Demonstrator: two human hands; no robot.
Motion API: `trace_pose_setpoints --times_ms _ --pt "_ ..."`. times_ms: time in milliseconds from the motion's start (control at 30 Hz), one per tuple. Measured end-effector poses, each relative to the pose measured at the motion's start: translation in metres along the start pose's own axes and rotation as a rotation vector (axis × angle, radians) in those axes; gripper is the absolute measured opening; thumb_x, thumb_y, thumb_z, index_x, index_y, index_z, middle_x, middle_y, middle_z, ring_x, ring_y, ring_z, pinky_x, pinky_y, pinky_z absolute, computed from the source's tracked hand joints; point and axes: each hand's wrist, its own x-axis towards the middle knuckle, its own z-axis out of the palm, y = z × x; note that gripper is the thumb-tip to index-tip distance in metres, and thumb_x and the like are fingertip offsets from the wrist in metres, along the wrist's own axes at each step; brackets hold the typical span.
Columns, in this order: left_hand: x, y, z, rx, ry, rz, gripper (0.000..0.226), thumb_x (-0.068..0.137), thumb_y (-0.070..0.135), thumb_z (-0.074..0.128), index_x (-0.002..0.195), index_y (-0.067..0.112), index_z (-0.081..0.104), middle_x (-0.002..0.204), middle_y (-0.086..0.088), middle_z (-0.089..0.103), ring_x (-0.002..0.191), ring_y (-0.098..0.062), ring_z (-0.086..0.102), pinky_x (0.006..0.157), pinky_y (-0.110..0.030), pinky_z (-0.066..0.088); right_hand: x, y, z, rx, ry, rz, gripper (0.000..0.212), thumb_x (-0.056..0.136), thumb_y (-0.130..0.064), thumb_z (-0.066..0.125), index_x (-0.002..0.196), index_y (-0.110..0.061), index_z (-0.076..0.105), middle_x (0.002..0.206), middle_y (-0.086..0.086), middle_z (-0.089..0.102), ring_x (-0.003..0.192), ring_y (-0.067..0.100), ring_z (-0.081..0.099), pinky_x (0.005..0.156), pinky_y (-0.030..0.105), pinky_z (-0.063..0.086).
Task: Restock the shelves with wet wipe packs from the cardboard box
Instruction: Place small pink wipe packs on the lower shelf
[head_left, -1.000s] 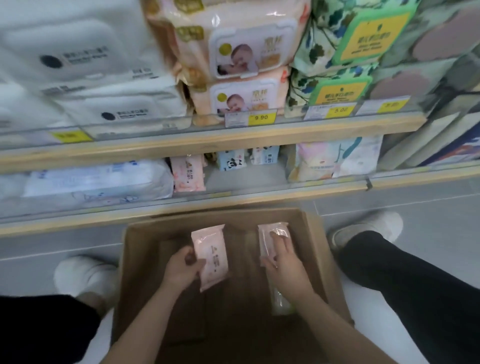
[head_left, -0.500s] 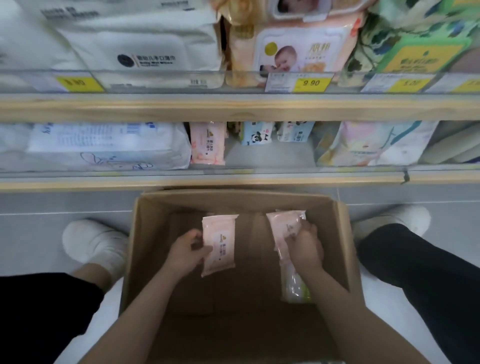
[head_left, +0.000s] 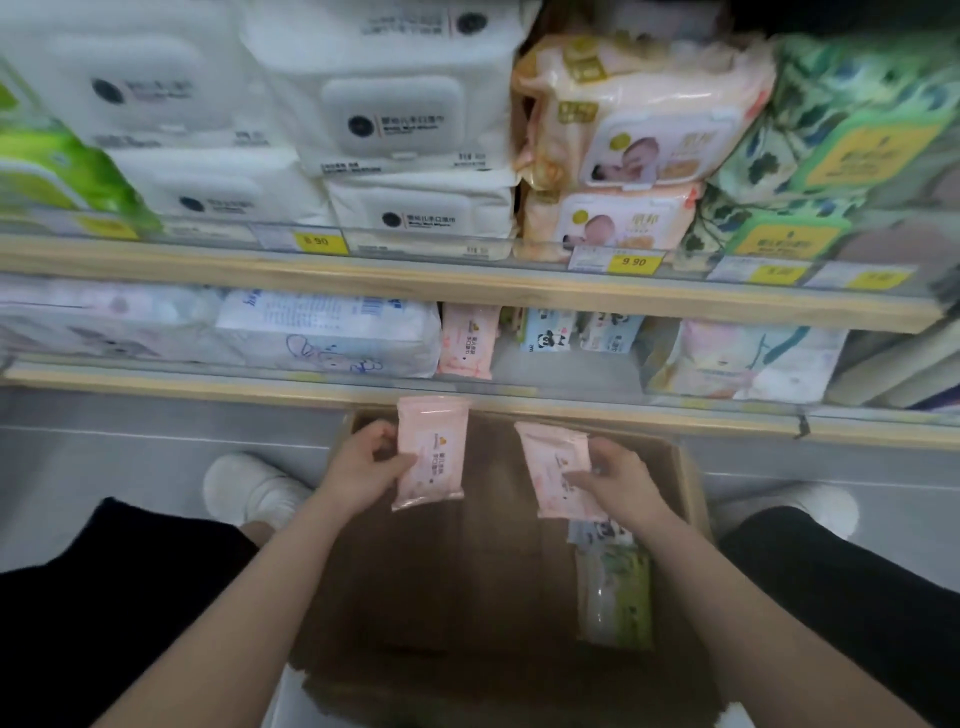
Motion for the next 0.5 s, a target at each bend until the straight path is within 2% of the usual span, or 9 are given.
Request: trace_pose_setpoints --times_ms 67,167,267,333,400,500 --pt "0.001 0.007 -0.015 -0.061 0.042 0.01 0.014 0.084 0.004 0.065 0.092 0.011 0.056 0.1 -0.009 0.065 0.096 -0.026 0.062 0.08 -0.039 0.054 0.005 -0.028 -0.005 0.05 0.002 -0.09 0.022 0.079 -0.011 0.073 0.095 -0.003 0.06 0.092 0.012 0.067 0.086 0.03 0.064 0.074 0.04 0.052" --pt "0.006 0.012 -0.038 -0.136 0.097 0.025 0.017 0.083 0.0 0.064 0.085 0.014 0.055 0.094 -0.01 0.065 0.09 -0.027 0.061 0.07 -0.03 0.052 0.019 -0.069 0.001 0.147 0.036 -0.206 0.018 0.085 -0.011 0.067 0.101 -0.011 0.057 0.089 0.005 0.065 0.077 0.021 0.065 0.064 0.034 0.055" --pt "0.012 0.007 -0.053 -0.175 0.145 0.04 0.015 0.083 -0.001 0.064 0.086 0.011 0.055 0.095 -0.013 0.065 0.092 -0.031 0.062 0.076 -0.039 0.053 0.047 -0.095 0.019 0.208 0.115 -0.286 0.023 0.088 -0.01 0.064 0.106 -0.017 0.053 0.089 0.0 0.061 0.07 0.014 0.059 0.061 0.026 0.052" --pt "0.016 0.004 -0.055 -0.187 0.156 0.045 0.014 0.084 -0.001 0.063 0.095 0.002 0.055 0.1 -0.016 0.065 0.094 -0.031 0.062 0.084 -0.046 0.052 0.072 -0.1 0.035 0.219 0.154 -0.296 0.024 0.088 -0.009 0.062 0.111 -0.013 0.053 0.093 0.002 0.06 0.071 0.015 0.058 0.057 0.018 0.049" --pt "0.021 -0.001 -0.054 -0.197 0.15 0.047 0.019 0.085 0.0 0.062 0.102 -0.003 0.055 0.101 -0.016 0.065 0.092 -0.028 0.063 0.085 -0.044 0.052 0.098 -0.098 0.05 0.187 0.182 -0.273 0.027 0.089 -0.009 0.061 0.115 -0.006 0.053 0.097 0.006 0.059 0.076 0.019 0.058 0.054 0.012 0.045" --pt "0.03 -0.011 -0.053 -0.228 0.128 0.049 0.018 0.085 -0.001 0.062 0.102 -0.003 0.056 0.096 -0.011 0.066 0.082 -0.017 0.063 0.078 -0.035 0.054 0.129 -0.094 0.066 0.139 0.218 -0.238 0.019 0.087 -0.008 0.063 0.103 -0.006 0.053 0.09 0.009 0.054 0.08 0.022 0.055 0.058 0.022 0.041"
